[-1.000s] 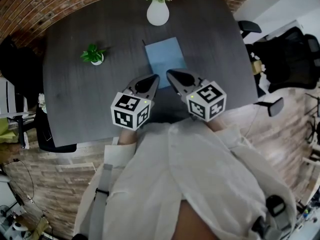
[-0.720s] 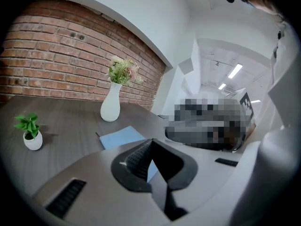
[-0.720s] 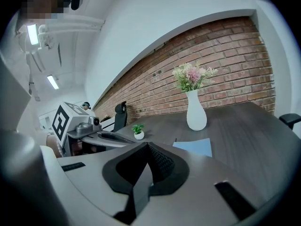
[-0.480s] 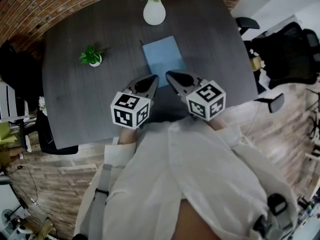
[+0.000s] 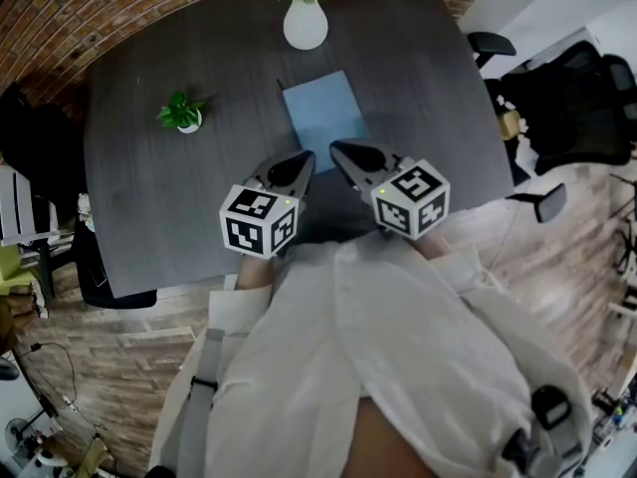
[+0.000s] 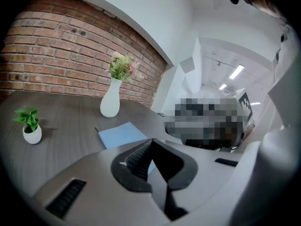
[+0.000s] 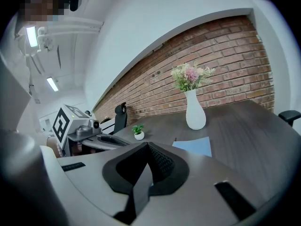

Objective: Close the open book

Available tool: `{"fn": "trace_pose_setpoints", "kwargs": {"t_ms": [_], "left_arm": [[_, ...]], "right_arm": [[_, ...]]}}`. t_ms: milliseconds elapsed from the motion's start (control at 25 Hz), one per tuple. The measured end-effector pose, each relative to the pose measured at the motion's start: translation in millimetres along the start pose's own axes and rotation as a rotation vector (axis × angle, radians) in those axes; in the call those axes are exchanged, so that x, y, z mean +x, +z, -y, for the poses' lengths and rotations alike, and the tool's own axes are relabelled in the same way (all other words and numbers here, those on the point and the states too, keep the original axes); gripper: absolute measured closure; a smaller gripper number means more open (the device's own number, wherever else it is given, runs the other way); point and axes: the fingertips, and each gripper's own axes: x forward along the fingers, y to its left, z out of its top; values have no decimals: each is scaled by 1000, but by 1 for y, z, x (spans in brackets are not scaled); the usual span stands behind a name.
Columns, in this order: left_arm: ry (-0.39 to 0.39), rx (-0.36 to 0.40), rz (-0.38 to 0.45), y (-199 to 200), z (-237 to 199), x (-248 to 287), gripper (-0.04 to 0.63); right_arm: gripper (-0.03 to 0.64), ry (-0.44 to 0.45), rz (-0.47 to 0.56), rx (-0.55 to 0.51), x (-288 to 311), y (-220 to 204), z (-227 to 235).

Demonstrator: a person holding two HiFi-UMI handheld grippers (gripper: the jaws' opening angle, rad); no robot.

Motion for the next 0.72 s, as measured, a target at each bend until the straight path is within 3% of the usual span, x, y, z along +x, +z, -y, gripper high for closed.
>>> {"fn": "trace_pose_setpoints", "kwargs": {"t_ms": [720], "left_arm": [[3, -19, 12, 0, -3, -1, 591]], "right_arm": [[612, -1, -14, 3, 2, -4, 0]]}}
